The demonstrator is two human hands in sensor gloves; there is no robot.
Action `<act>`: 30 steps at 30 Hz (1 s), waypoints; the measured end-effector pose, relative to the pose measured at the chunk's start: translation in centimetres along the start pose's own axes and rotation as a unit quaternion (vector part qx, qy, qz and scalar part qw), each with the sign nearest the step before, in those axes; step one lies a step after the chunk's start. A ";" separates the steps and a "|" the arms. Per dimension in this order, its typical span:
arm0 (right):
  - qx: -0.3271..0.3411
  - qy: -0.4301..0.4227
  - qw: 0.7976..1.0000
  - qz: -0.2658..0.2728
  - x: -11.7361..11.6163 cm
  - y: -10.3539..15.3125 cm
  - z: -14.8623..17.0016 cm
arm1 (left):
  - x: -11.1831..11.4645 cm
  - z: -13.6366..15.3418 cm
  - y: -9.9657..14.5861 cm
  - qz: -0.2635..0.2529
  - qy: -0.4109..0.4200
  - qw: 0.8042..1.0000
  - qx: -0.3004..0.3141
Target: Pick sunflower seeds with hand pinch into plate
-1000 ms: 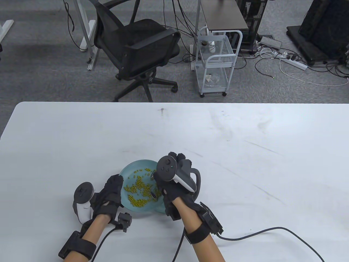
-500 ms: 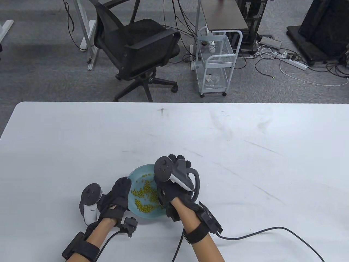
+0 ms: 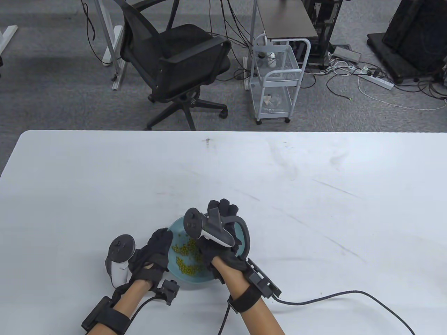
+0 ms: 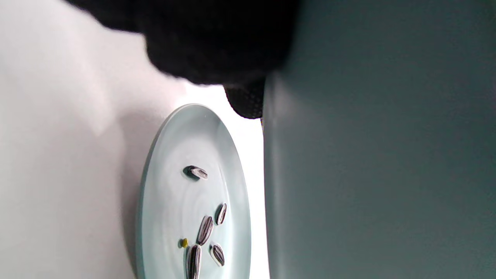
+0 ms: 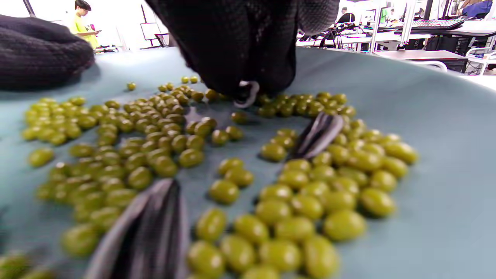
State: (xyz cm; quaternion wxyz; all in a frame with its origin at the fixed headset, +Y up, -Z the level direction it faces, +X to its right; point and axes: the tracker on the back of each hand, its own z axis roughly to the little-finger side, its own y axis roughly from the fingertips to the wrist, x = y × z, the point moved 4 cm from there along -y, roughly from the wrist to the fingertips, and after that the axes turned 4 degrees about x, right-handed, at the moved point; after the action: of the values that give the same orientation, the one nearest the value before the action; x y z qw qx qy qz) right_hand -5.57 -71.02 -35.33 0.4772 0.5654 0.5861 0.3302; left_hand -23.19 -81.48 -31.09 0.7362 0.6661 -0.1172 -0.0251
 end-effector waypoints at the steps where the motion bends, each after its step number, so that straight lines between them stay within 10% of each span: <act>1: 0.002 -0.003 1.000 0.001 0.1 0.0 -0.1 | 0.0 0.0 0.0 0.001 -0.001 1.000 0.001; 30: 0.013 -0.002 1.000 0.007 0.1 0.3 -0.4 | -0.6 -0.2 -0.1 -0.009 -0.003 1.000 0.005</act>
State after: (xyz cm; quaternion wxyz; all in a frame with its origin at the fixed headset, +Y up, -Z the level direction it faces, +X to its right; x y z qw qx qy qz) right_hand -5.83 -70.78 -34.94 0.4686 0.5763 0.5852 0.3253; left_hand -23.68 -81.19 -31.28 0.7322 0.6707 -0.1136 -0.0335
